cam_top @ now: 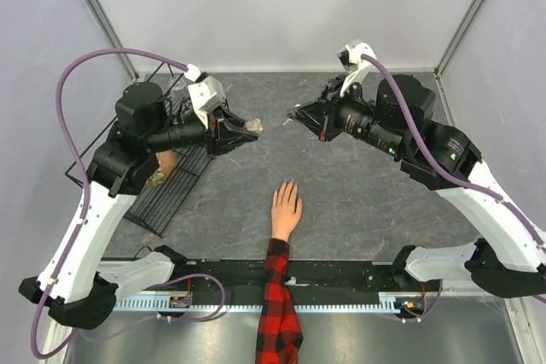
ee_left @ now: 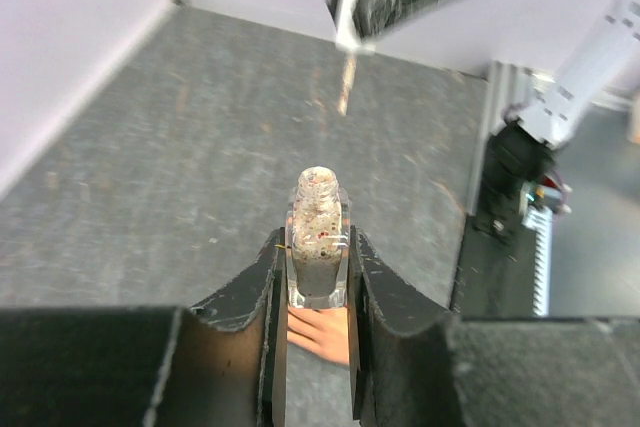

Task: Paint the nails

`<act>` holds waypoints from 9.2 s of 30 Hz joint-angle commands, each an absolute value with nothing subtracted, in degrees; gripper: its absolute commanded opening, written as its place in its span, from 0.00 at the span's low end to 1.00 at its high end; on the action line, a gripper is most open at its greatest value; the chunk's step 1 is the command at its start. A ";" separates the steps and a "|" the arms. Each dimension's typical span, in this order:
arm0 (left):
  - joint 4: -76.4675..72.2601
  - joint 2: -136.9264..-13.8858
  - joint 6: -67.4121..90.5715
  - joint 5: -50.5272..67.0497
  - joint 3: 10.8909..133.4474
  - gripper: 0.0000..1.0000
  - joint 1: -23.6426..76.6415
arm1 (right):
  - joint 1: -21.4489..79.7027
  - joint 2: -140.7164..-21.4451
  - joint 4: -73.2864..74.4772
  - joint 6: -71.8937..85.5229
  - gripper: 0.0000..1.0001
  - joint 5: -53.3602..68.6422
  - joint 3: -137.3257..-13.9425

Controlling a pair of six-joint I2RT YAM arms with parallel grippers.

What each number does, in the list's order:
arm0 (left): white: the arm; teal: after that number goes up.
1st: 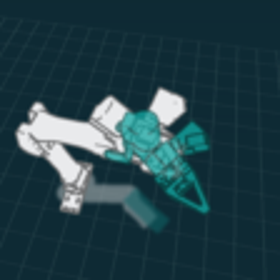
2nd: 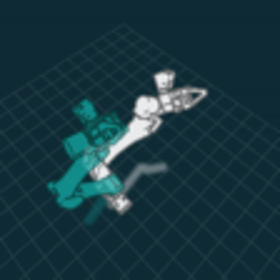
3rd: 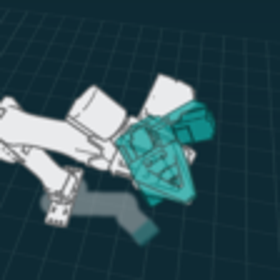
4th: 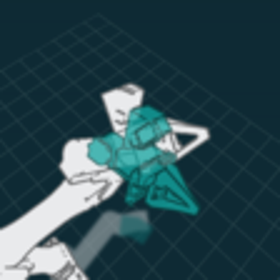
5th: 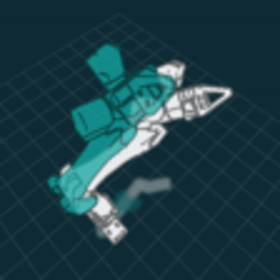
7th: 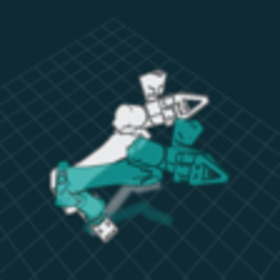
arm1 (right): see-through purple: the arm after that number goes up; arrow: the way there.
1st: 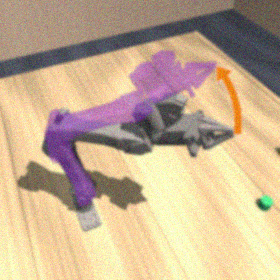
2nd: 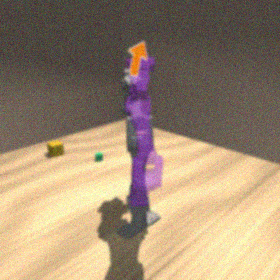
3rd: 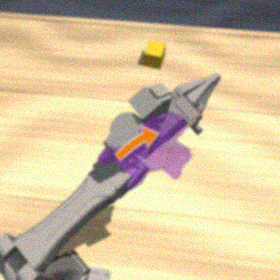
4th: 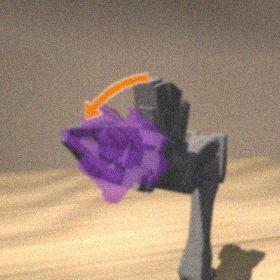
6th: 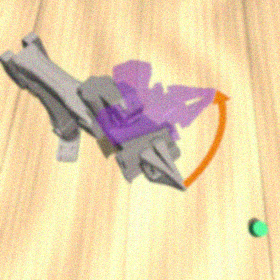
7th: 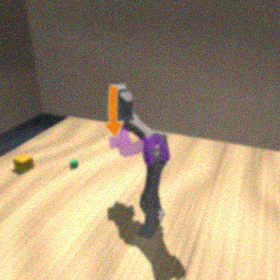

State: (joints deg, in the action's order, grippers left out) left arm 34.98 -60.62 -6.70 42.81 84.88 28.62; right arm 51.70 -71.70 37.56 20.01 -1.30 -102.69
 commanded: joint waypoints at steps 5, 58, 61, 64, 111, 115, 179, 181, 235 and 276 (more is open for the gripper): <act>20.32 -58.71 2.19 32.53 84.11 0.02 28.39 | 42.02 -65.40 36.05 31.20 0.00 -0.29 -78.38; 13.88 -80.33 3.60 23.91 90.70 0.02 39.81 | 35.77 -72.42 -11.51 36.83 0.00 6.94 -29.88; 13.80 -80.77 3.69 23.91 91.23 0.02 39.81 | 35.68 -73.47 -12.13 36.56 0.00 7.21 -30.50; 14.32 -81.21 3.43 23.91 91.93 0.02 39.81 | 35.77 -74.79 -12.39 36.30 0.00 7.56 -31.11; 16.88 -80.86 1.23 24.52 92.11 0.02 39.81 | 35.77 -81.03 -16.70 39.37 0.00 9.14 -31.46; 17.05 -80.77 1.14 24.26 92.11 0.02 39.73 | 35.77 -81.39 -16.08 39.29 0.00 8.88 -31.73; 18.72 -78.84 -0.61 26.19 91.76 0.02 39.02 | 35.33 -78.13 -14.41 43.07 0.00 6.94 -28.56; 18.63 -78.84 -0.53 26.10 91.67 0.02 39.02 | 35.33 -78.57 -14.59 43.15 0.00 6.86 -28.57; 19.07 -80.68 -0.79 26.81 93.16 0.02 37.09 | 34.89 -85.96 -16.79 42.01 0.00 8.00 -33.75; 20.04 -79.54 -1.32 26.10 93.34 0.02 37.09 | 34.02 -81.21 -16.26 42.80 0.00 11.42 -29.88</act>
